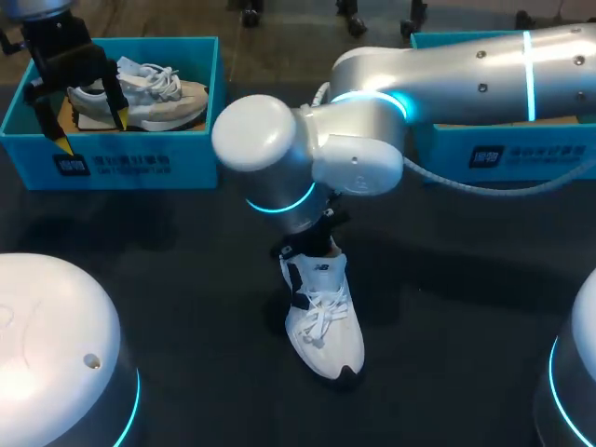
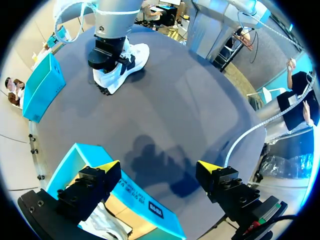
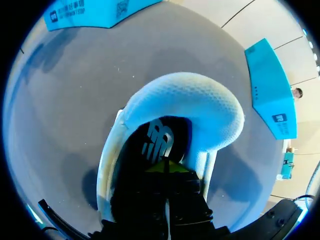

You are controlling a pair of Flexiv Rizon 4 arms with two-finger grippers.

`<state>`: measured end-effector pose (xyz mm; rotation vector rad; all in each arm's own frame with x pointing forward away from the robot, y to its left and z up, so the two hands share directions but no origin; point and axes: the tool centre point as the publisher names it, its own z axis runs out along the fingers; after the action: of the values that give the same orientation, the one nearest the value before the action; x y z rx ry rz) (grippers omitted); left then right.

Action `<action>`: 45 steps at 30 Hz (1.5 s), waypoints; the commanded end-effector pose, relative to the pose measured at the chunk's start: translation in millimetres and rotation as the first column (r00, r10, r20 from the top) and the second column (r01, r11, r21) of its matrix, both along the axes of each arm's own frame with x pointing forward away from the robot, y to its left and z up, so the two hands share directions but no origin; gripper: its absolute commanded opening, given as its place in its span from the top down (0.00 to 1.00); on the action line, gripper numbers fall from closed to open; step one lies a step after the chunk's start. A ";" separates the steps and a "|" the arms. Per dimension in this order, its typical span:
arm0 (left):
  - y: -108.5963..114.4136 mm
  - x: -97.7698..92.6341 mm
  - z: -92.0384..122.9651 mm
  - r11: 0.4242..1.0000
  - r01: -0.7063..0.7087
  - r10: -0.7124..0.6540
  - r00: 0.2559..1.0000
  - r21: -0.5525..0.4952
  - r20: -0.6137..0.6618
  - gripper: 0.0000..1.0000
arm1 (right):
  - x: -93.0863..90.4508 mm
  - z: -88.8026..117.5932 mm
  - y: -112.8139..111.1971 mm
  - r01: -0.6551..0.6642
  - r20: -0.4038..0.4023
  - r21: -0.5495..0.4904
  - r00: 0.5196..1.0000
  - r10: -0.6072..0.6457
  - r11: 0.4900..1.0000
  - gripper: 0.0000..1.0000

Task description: Take the shoe out of the shoebox, open the shoe tongue, remove and reinsert the insole, then place the shoe into the shoebox

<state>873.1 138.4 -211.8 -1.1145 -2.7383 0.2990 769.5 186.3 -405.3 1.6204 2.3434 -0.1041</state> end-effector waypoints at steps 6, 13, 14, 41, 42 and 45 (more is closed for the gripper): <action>0.6 0.8 0.3 1.000 0.001 -0.001 1.000 0.002 -0.001 0.00 | 2.5 -19.7 2.4 -0.063 -0.100 0.195 0.991 0.083 0.979 1.00; 0.6 0.8 0.3 1.000 0.001 -0.001 1.000 0.002 -0.001 0.00 | -2.2 -18.8 14.8 -0.064 -0.149 0.230 0.984 0.100 0.971 1.00; 0.6 0.8 0.3 1.000 0.001 -0.001 1.000 0.002 -0.001 0.00 | -3.7 -19.1 15.5 -0.061 -0.161 0.234 0.982 0.100 0.970 1.00; 0.6 0.8 0.3 1.000 0.001 -0.001 1.000 0.002 -0.001 0.00 | 33.6 50.4 14.7 -0.154 0.036 -0.066 0.987 0.156 0.986 1.00; 0.6 0.8 0.3 1.000 0.001 -0.001 1.000 0.002 -0.001 0.00 | 36.4 47.6 14.2 -0.154 0.044 -0.062 0.987 0.157 0.986 1.00; 0.6 0.8 0.3 1.000 0.001 -0.001 1.000 0.002 -0.001 0.00 | 43.0 38.6 15.6 -0.171 0.069 -0.051 0.982 0.174 0.984 1.00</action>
<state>873.1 138.4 -211.8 -1.1145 -2.7383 0.2989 810.6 200.2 -354.1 1.3758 2.3986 -0.0654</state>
